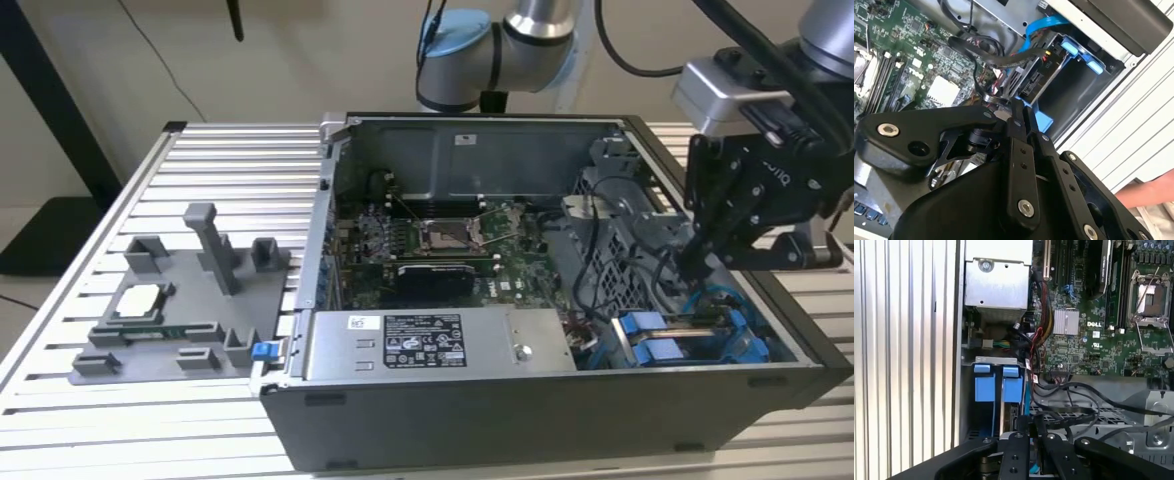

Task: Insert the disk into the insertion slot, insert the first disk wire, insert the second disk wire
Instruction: 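Insert the second disk wire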

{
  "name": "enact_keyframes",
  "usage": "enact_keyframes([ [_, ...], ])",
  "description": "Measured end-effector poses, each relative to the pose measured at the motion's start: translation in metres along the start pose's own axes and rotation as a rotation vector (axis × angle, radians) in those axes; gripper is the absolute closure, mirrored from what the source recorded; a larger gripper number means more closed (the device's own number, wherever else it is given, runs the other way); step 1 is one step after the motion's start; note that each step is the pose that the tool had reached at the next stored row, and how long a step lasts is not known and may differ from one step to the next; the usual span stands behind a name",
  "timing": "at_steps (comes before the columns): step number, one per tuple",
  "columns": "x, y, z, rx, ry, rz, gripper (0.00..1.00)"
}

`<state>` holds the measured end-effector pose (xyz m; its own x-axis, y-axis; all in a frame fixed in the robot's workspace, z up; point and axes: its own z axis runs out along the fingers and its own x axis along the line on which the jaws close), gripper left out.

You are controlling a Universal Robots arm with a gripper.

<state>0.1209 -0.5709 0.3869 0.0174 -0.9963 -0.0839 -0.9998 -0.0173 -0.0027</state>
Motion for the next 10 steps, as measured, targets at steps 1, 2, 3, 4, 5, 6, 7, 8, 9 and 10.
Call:
enact_keyframes([
  [1, 0.0006, 0.0002, 0.0002, 0.0003, 0.0000, 0.001, 1.00],
  [2, 0.0010, 0.0003, 0.0006, 0.0008, -0.0001, 0.003, 1.00],
  [3, 0.0014, 0.0003, 0.0010, 0.0013, -0.0002, 0.006, 1.00],
  [4, 0.0017, 0.0003, 0.0013, 0.0018, -0.0002, 0.008, 1.00],
  [5, 0.0020, 0.0003, 0.0016, 0.0025, -0.0001, 0.011, 1.00],
  [6, 0.0022, 0.0004, 0.0019, 0.0032, 0.0002, 0.013, 1.00],
  [7, 0.0025, 0.0004, 0.0022, 0.0040, 0.0002, 0.015, 1.00],
  [8, 0.0028, 0.0005, 0.0025, 0.0048, 0.0001, 0.017, 1.00],
  [9, 0.0032, 0.0008, 0.0029, 0.0056, 0.0001, 0.019, 1.00],
  [10, 0.0037, 0.0011, 0.0032, 0.0065, 0.0002, 0.020, 1.00],
])
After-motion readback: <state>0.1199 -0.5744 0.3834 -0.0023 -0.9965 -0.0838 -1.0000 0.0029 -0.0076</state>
